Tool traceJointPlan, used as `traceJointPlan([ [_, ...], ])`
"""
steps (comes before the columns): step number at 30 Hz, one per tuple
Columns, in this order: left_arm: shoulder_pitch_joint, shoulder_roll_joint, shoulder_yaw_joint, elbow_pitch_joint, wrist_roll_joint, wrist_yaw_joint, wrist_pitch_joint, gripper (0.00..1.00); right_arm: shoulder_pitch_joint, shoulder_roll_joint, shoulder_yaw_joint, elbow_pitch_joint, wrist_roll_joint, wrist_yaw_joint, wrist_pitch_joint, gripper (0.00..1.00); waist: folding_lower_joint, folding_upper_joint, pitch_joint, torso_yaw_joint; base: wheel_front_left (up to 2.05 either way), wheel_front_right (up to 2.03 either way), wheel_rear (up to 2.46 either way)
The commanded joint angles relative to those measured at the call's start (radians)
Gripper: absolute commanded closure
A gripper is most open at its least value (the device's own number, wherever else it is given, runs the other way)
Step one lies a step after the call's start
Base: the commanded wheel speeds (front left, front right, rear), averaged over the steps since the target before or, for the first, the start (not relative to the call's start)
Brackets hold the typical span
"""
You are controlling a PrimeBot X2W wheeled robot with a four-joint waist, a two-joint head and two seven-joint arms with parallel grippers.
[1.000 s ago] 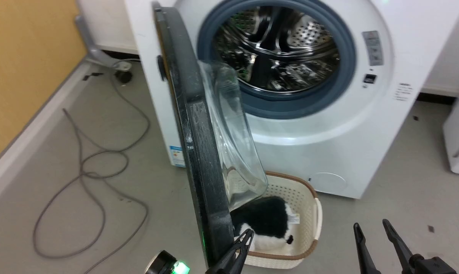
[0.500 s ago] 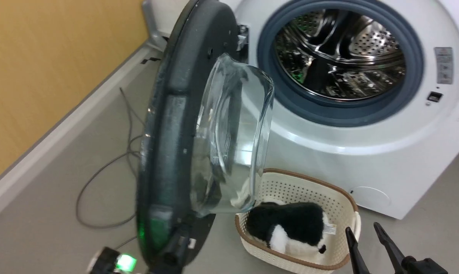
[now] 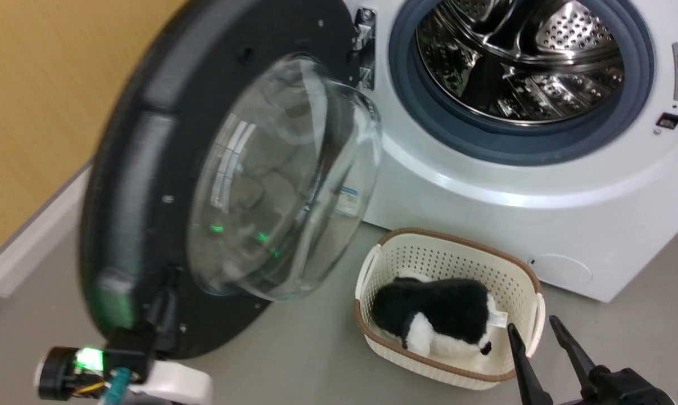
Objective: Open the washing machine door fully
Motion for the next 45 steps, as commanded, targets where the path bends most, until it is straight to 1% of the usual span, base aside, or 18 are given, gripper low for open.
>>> traceJointPlan([
  [1,-0.020,0.005,0.016,0.016,-0.009,0.009,-0.006,1.00,-0.015,0.003,-0.004,0.001,-0.007,0.001,-0.005,0.00,0.0000,0.0000,0.012,-0.011,0.00,0.00,0.00],
  [7,-0.094,0.024,0.125,0.140,-0.068,0.033,-0.019,1.00,-0.034,0.003,-0.011,0.002,-0.022,0.001,-0.005,0.00,0.0000,0.0000,0.051,-0.042,0.00,0.00,0.00],
  [10,-0.138,0.035,0.177,0.192,-0.095,0.035,-0.021,1.00,-0.045,0.003,-0.020,0.001,-0.028,0.001,-0.005,0.00,0.0000,0.0000,0.071,-0.055,0.00,0.00,0.00],
  [14,-0.196,0.035,0.230,0.247,-0.116,0.039,-0.021,1.00,-0.065,0.003,-0.019,0.001,-0.018,0.001,-0.005,0.00,0.0000,0.0000,0.100,-0.075,0.00,0.00,0.00],
  [16,-0.222,0.041,0.262,0.276,-0.122,0.046,-0.021,1.00,-0.076,0.003,-0.013,0.001,-0.020,0.001,-0.005,0.00,0.0000,0.0000,0.112,-0.087,0.00,0.00,0.00],
  [21,-0.262,0.060,0.355,0.345,-0.150,0.052,-0.022,1.00,-0.094,0.003,-0.008,-0.001,-0.027,0.001,-0.005,0.00,0.0000,0.0000,0.135,-0.120,0.00,0.00,0.00],
  [24,-0.276,0.079,0.395,0.379,-0.157,0.040,-0.022,1.00,-0.098,0.003,-0.012,-0.003,-0.032,0.001,-0.005,0.00,0.0000,0.0000,0.145,-0.136,0.00,0.00,0.00],
  [31,-0.338,0.112,0.427,0.464,-0.145,0.003,-0.022,1.00,-0.103,0.003,-0.019,-0.002,-0.039,0.001,-0.005,0.00,0.0000,0.0000,0.153,-0.149,0.00,0.00,0.00],
  [37,-0.390,0.130,0.458,0.561,-0.147,-0.018,-0.022,1.00,-0.112,0.003,-0.016,-0.005,-0.044,0.001,-0.005,0.00,0.0000,0.0000,0.145,-0.153,0.00,0.00,0.00],
  [41,-0.396,0.124,0.453,0.579,-0.125,-0.035,-0.022,1.00,-0.105,0.003,-0.020,-0.003,-0.041,0.001,-0.005,0.00,0.0000,0.0000,0.121,-0.155,0.00,0.00,0.00],
  [45,-0.354,0.091,0.443,0.520,-0.088,-0.041,-0.022,1.00,-0.086,0.003,-0.027,0.000,-0.030,0.001,-0.005,0.00,0.0000,0.0000,0.075,-0.156,0.00,0.00,0.00],
])
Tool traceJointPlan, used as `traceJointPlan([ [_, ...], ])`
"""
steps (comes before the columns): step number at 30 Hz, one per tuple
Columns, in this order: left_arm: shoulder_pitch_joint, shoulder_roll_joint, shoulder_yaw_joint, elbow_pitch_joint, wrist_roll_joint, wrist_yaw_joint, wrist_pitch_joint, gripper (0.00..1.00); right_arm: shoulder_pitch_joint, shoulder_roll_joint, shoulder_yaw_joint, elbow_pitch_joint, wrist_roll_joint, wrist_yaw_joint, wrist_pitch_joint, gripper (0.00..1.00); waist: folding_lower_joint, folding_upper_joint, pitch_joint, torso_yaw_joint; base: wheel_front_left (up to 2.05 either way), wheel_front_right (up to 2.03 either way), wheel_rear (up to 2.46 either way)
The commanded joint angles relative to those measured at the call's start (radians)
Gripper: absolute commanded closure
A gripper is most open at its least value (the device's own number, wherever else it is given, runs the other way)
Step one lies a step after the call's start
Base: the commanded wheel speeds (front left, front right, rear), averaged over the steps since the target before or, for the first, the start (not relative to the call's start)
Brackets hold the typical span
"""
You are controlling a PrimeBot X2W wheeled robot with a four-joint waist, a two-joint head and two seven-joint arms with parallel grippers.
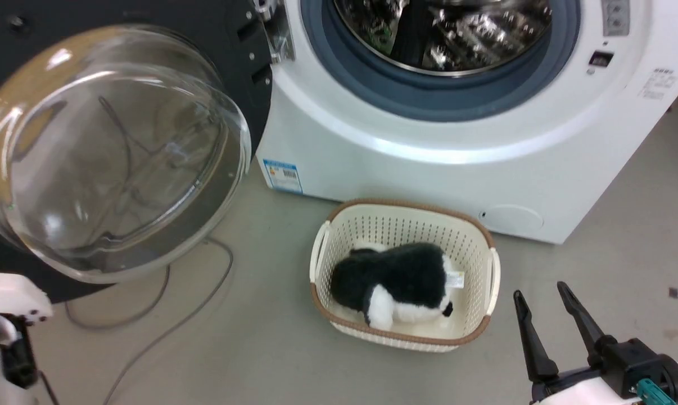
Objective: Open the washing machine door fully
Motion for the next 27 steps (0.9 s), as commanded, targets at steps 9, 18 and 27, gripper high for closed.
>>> traceJointPlan([
  [9,0.191,-0.081,-0.027,-0.248,0.087,-0.016,-0.004,1.00,0.057,0.003,-0.017,-0.019,0.021,0.001,-0.005,0.00,0.0000,0.0000,-0.153,-0.020,0.00,0.00,0.00],
  [18,0.335,-0.166,-0.054,-0.471,0.092,-0.078,-0.004,0.00,0.075,0.003,-0.041,-0.053,0.006,0.001,-0.005,0.00,0.0000,0.0000,-0.196,-0.068,0.00,0.00,0.00],
  [27,0.435,-0.236,-0.123,-0.543,0.119,-0.125,-0.004,0.00,0.091,0.003,-0.053,-0.079,-0.006,0.001,-0.005,0.00,0.0000,0.0000,-0.232,-0.149,0.00,0.00,0.00],
])
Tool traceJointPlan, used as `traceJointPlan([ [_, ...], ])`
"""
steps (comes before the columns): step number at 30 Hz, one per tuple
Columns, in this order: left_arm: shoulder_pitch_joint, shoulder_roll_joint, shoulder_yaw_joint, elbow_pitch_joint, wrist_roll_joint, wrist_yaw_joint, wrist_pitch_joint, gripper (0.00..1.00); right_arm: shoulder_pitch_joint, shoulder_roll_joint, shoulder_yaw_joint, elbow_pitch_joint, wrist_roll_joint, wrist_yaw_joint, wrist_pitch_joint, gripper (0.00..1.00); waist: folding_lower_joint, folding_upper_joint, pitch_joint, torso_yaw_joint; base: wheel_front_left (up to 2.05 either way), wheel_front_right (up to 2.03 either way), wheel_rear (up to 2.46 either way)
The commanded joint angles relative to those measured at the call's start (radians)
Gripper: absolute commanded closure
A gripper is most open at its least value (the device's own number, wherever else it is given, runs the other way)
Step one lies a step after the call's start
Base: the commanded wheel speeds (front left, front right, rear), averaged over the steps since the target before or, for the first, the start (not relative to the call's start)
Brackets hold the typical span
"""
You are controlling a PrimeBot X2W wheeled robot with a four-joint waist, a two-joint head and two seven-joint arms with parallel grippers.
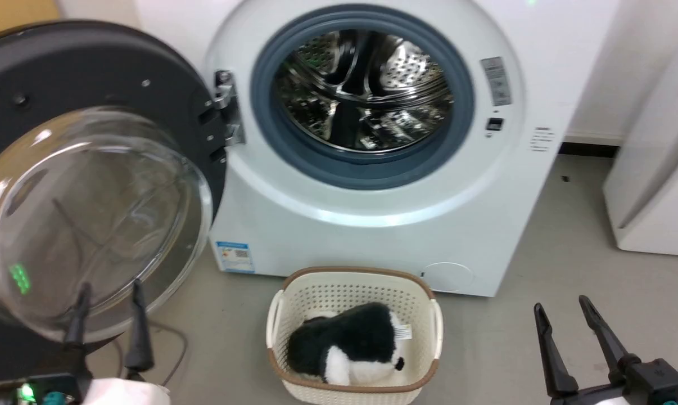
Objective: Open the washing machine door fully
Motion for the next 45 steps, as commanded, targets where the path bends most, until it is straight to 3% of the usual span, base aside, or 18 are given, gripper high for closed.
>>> traceJointPlan([
  [1,0.010,-0.001,-0.005,-0.001,0.008,-0.006,-0.004,0.00,0.015,0.003,0.000,-0.007,-0.002,0.001,-0.005,0.00,0.0001,-0.0001,-0.011,-0.023,0.00,0.00,0.00],
  [6,0.031,-0.023,-0.040,0.037,0.031,-0.015,-0.004,0.00,0.022,0.003,0.014,-0.015,-0.006,0.001,-0.005,0.00,0.0001,-0.0001,-0.018,-0.078,0.00,0.00,0.00],
  [17,0.052,-0.047,-0.049,0.099,0.057,0.009,-0.004,0.00,0.042,0.003,0.039,-0.015,0.000,0.001,-0.005,0.00,0.0001,-0.0001,-0.012,-0.158,0.00,0.00,0.00],
  [18,0.040,-0.045,-0.051,0.099,0.054,0.007,0.000,1.00,0.033,0.000,0.037,-0.013,-0.004,0.000,0.000,1.00,0.0001,-0.0001,-0.012,-0.157,0.00,0.00,0.00],
  [45,0.022,-0.054,-0.072,0.074,0.063,0.008,0.053,1.00,0.004,0.000,0.038,-0.015,-0.010,0.000,0.052,1.00,0.0001,-0.0001,0.000,-0.151,0.00,0.00,0.00],
])
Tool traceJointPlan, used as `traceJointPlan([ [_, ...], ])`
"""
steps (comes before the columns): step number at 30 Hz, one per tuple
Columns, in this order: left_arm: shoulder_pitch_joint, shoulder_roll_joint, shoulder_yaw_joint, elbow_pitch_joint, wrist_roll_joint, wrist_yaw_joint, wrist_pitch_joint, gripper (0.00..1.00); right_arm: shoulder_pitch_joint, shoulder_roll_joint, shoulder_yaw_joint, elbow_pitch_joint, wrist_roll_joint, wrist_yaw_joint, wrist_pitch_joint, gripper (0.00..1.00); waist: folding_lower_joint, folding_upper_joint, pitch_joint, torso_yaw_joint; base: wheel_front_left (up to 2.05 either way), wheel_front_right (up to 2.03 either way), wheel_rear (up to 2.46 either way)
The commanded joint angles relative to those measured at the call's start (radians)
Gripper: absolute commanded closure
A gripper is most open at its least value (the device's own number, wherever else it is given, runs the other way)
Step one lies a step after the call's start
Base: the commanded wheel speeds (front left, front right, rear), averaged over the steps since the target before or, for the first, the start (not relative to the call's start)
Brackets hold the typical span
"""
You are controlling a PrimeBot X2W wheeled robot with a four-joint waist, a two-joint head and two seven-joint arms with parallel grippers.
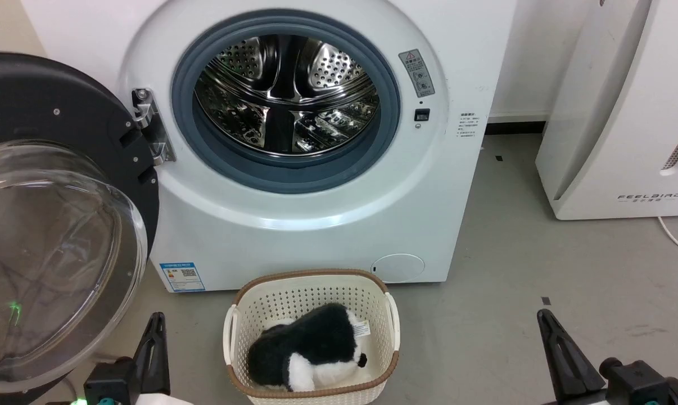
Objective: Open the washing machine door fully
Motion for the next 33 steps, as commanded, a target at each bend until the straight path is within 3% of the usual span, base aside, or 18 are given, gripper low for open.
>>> traceJointPlan([
  [1,-0.014,-0.002,-0.002,-0.007,0.008,0.002,0.007,1.00,-0.019,0.001,0.001,-0.003,-0.003,0.000,0.007,1.00,0.0000,0.0000,0.001,0.000,0.00,0.00,0.00],
  [33,-0.035,-0.012,-0.026,-0.039,0.019,0.004,0.071,1.00,-0.054,0.001,0.003,-0.006,-0.011,0.000,0.071,1.00,0.0000,0.0000,0.015,0.009,0.00,0.00,0.00],
])
